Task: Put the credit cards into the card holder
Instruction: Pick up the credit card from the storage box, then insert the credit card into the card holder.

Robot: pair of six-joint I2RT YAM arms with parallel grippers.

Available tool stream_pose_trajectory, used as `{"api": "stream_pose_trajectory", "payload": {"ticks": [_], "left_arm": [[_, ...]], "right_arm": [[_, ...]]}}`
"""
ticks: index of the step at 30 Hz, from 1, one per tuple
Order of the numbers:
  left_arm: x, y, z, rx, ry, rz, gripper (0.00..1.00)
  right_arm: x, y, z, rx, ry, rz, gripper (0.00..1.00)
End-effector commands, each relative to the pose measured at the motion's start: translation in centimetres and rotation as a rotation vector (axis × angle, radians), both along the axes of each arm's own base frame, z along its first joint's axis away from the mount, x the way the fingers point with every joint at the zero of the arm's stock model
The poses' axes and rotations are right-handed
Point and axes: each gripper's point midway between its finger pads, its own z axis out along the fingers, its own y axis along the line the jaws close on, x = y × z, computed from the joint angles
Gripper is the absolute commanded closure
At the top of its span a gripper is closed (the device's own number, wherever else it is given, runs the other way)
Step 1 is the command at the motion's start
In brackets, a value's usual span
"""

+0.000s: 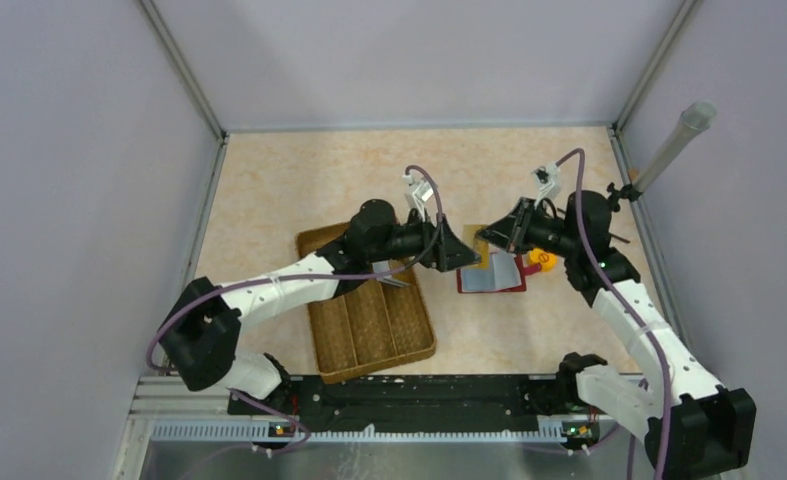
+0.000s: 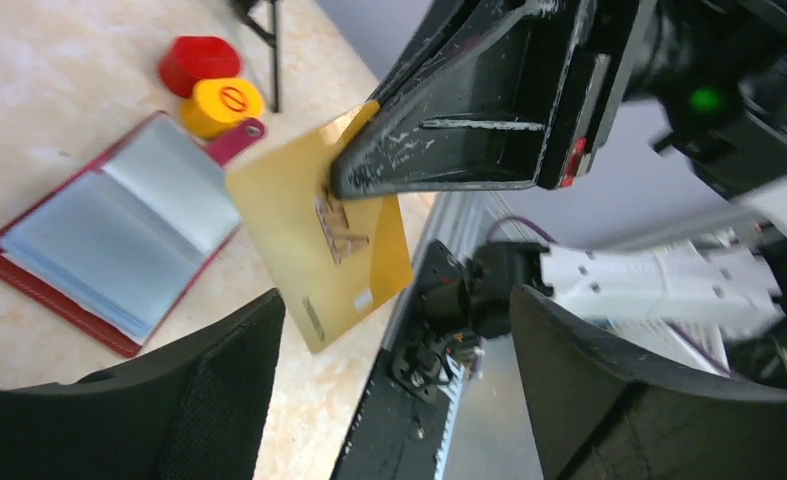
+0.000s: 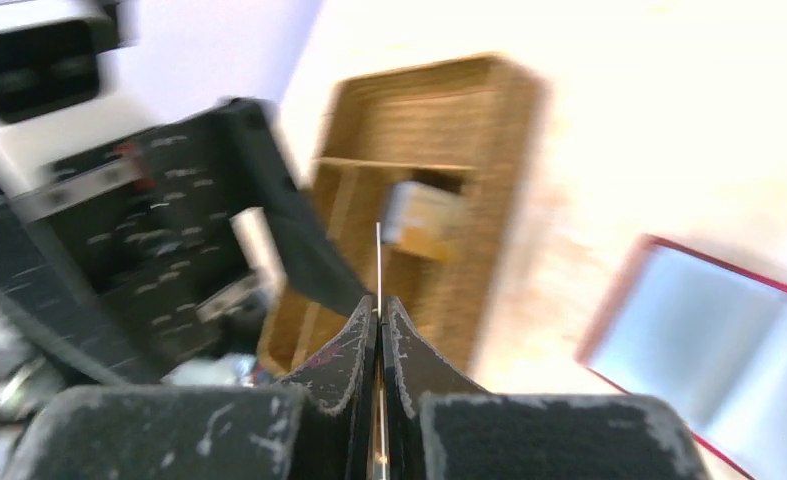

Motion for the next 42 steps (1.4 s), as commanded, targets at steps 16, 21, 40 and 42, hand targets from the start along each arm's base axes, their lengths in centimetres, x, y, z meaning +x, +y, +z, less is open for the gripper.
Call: {"api": "stream_pose_trajectory", "payload": {"ticks": [16,21,40,42], "left_arm": [[8.8,-4.0,-13.9,0.582,0.22,0.233,0.19],[9.0,-3.9,-16.8,0.651,0.252,0.237,0.25],[8.4,-2.6,-20.9,0.76,0.297,0.229,0.39],[8.3,-2.6,-21.0,0.761,0.301,0.229,0.41]], "right_arm": [[8.0,-11.6,-13.4,-0.369,0.25,-0.395,1.0],[8.4,-10.6,-14.8,-0.348,0.281,-0.323,1.0],[8.1,-10.4,-18.8,-0.34,0.373,-0.252,1.0],[8.1,-10.6,-19.2,-0.343,0.384,-0.257,1.0]]}}
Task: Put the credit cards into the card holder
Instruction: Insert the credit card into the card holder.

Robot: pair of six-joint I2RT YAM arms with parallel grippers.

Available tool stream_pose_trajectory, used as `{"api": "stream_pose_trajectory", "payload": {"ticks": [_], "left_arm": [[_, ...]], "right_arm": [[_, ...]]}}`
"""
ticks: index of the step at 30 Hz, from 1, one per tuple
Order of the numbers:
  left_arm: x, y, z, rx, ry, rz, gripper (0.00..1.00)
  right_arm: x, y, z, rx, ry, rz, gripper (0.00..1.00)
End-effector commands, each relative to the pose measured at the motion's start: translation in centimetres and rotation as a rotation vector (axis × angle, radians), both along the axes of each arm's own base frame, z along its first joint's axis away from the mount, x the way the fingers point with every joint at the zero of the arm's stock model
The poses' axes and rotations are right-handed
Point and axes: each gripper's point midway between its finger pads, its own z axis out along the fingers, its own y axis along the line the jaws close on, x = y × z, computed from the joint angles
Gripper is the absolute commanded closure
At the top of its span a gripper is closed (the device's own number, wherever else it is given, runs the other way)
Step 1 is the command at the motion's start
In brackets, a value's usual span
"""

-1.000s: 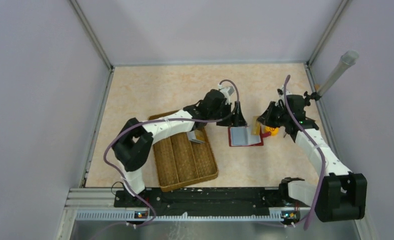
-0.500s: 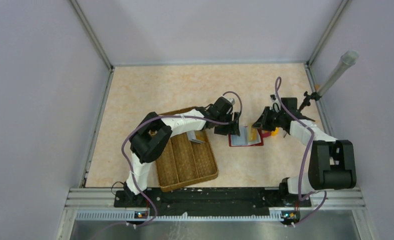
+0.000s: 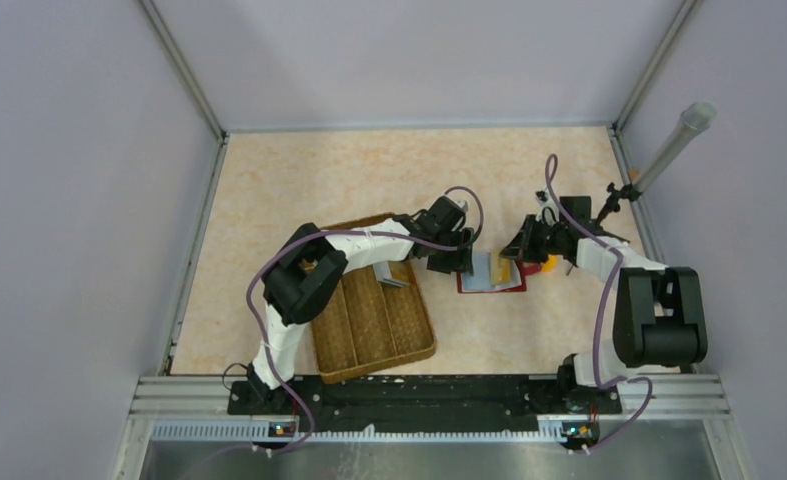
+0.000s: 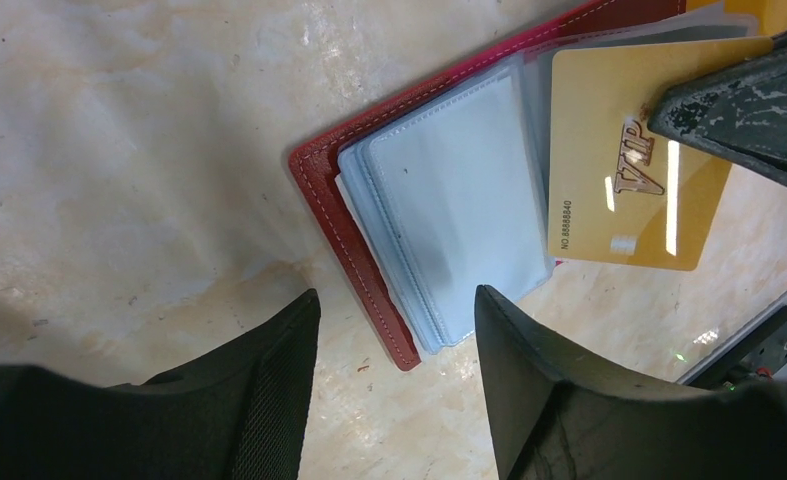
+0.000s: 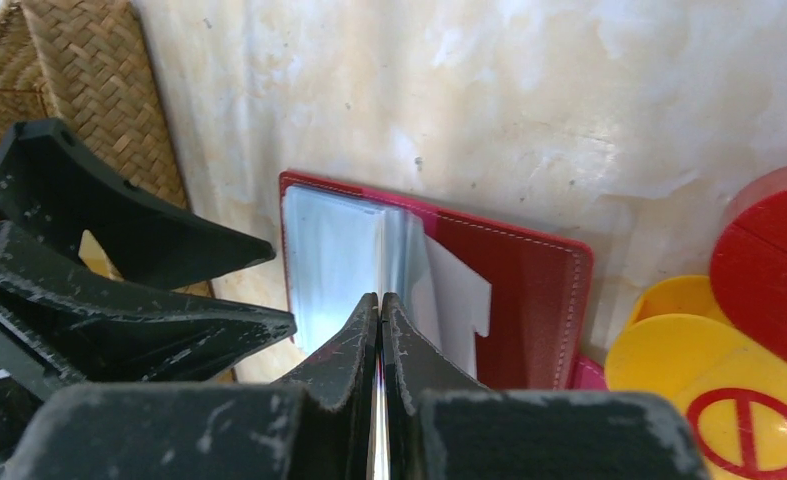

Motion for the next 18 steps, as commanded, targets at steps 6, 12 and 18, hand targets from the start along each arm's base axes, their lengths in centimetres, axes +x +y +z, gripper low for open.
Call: {"api": "stream_pose_trajectory", "payload": {"ticks": [6,12,18], "left_arm": [[0.1,-0.3,-0.6,0.006,0.002,-0.005,0.44],[-0.1,-0.2,-1.1,0.011,0.011,-0.004,0.5],[-0.2,0.3,-1.8,0.035,0.016,-0.001,0.54]], "right_arm": [[0.5,-0.9,-1.3,-0.005,-0.002,-0.001,1.0],[0.2,-0.3,-1.3,0.04,0.01,-0.005,1.0],[0.5,-0.4,0.2,0.079,-0.013,-0.02,1.0]]}}
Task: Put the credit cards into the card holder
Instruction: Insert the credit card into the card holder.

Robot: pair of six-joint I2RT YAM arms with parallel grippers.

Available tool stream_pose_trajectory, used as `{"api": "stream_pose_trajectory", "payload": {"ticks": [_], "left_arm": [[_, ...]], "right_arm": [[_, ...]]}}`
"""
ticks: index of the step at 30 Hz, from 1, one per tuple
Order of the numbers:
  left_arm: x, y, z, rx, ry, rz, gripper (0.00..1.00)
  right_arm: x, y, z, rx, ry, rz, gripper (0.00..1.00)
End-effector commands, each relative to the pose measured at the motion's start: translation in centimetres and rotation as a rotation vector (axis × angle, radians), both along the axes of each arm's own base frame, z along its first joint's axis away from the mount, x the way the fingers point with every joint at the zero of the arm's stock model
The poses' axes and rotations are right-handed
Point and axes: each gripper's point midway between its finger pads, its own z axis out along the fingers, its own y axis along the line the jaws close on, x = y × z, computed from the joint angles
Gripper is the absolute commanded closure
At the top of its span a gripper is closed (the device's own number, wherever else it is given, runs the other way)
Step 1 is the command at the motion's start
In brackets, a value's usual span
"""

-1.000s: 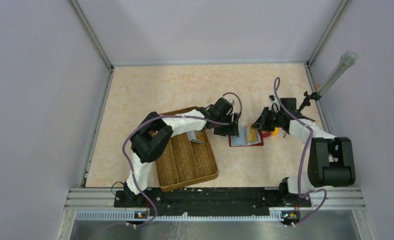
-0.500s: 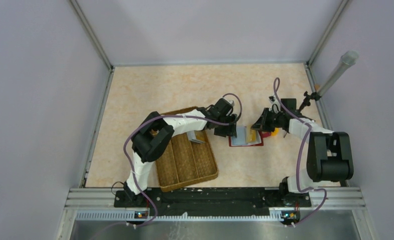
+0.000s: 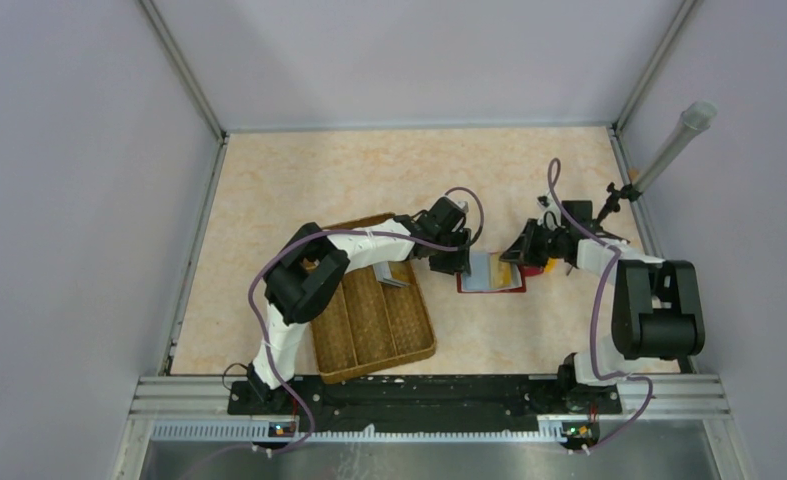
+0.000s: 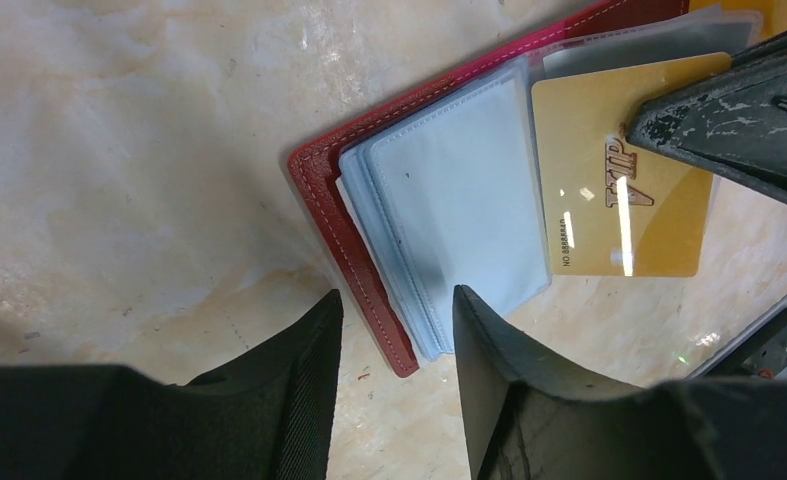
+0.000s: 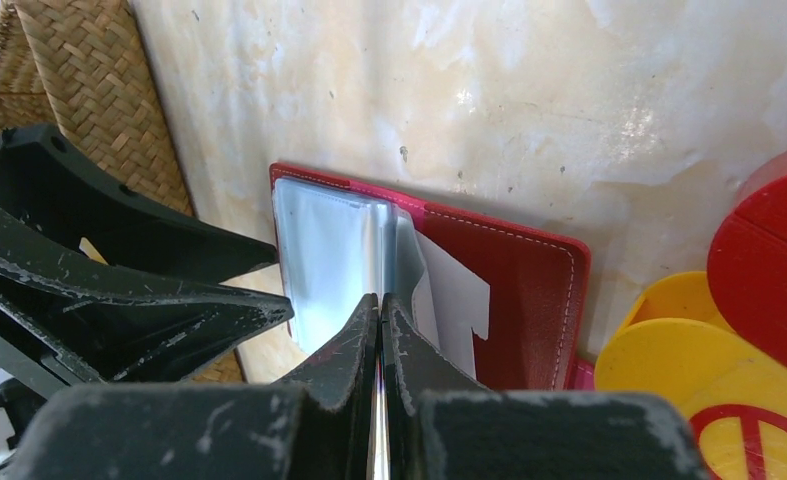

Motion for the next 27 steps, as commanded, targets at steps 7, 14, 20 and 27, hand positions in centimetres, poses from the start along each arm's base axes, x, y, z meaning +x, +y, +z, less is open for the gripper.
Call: {"api": "stream_pose_trajectory", "payload": {"ticks": [7,14,20,27], "left_arm": [[-0.2,0.6,-1.6,0.045,0.013,0.004,0.55],[-0.2,0.5,-1.5,0.042,0.012,0.002,0.55],[-0.2,0.5,-1.6,0.043,0.015,0.0,0.57],[-0.3,0.4,-1.7,0.038,0.022,0.0,0.59]], "right_arm": [[1.0,0.0,1.7,0.048,-0.068,-0.011,1.0],[0.8,0.0,0.3,0.048,-0.044,-0.008,1.0],[0.6,0.2,-0.3,0.064,-0.025,-0.003,1.0],[0.8,0.3,-0.9,0.077,-0.026,-0.007,1.0]]}}
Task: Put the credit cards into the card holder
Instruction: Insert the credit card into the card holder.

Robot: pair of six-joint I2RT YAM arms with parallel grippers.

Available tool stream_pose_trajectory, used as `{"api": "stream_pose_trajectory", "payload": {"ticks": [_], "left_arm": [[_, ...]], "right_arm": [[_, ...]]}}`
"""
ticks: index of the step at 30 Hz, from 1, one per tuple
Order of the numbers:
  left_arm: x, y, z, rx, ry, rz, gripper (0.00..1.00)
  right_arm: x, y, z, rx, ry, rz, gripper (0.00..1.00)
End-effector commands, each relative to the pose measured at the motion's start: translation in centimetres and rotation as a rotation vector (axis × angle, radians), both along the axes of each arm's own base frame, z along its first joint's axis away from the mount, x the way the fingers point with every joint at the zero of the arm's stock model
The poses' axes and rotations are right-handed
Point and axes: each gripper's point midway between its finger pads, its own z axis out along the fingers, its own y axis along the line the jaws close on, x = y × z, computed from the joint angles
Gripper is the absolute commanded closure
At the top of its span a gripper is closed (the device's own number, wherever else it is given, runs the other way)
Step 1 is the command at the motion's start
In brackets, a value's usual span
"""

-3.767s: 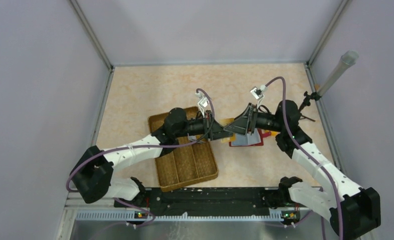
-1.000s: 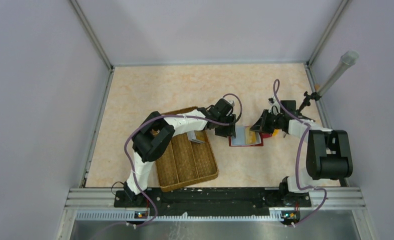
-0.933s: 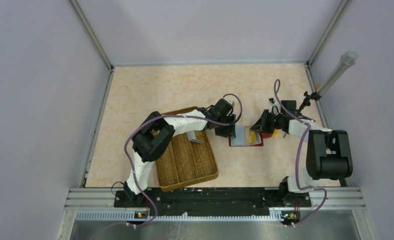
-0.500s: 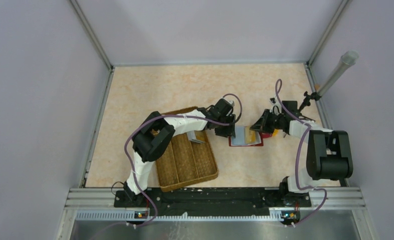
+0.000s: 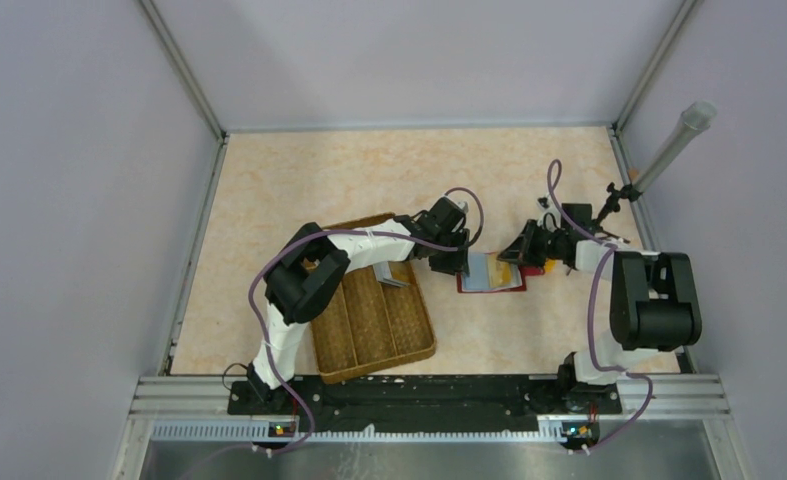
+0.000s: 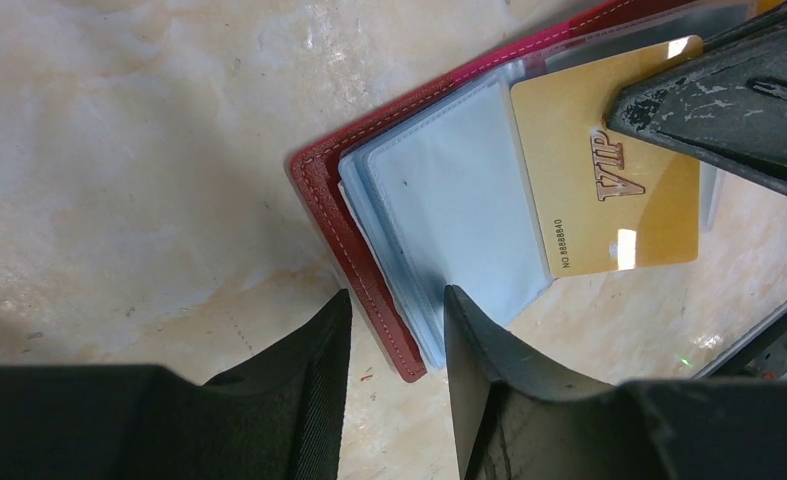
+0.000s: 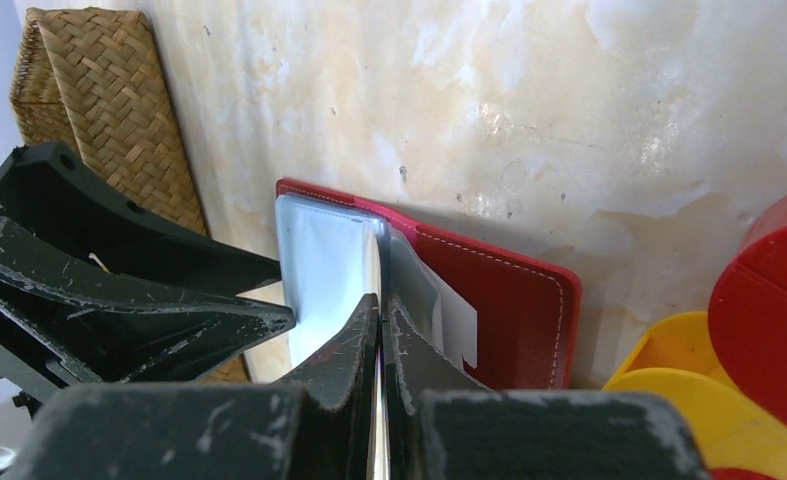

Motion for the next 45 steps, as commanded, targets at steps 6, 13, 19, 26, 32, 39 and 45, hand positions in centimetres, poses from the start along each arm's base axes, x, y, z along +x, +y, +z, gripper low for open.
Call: {"api": "stream_pose_trajectory", "payload": {"ticks": [6,13,19,26,32,39,45], "left_arm": [[-0.3,0.4,-1.6,0.038,0.022,0.0,0.61],[-0.4,0.4,-1.9,0.042,0.026,0.001,0.63],[-0.4,0.5,-2.0,0.046,0.026,0.002,0.65],[-0.3,0.5,-1.9,0.045,0.025,0.002,0.65],[-0.4,0.4,-1.8,0.041,0.025,-0.001,0.66],[-0.4,0.3,-1.7,0.035,0.026,-0.006,0.66],[-0.4,0.2,-1.7,0.029,0.028,-0.009,0.67]], "right_arm": [[-0.1,0.2,-0.5,0.031,-0.019,-0.003,1.0],[-0.7,0.5,-0.9,0.057,-0.022,-0.018,1.0],[-0.9,0.4,-1.5,0.057,-0.02,-0.024,1.0],[-1.0,0.4,-2.1,0.048,-0.018,-0.025,1.0],[-0.8,0.6,-2.5,0.04,-0.032,-0.035,1.0],[-0.4,0.7,-3.0,0.014,-0.038,-0.056,1.0],[-0.5,1.3,-3.3,0.0,-0.051,-0.071,1.0]]}}
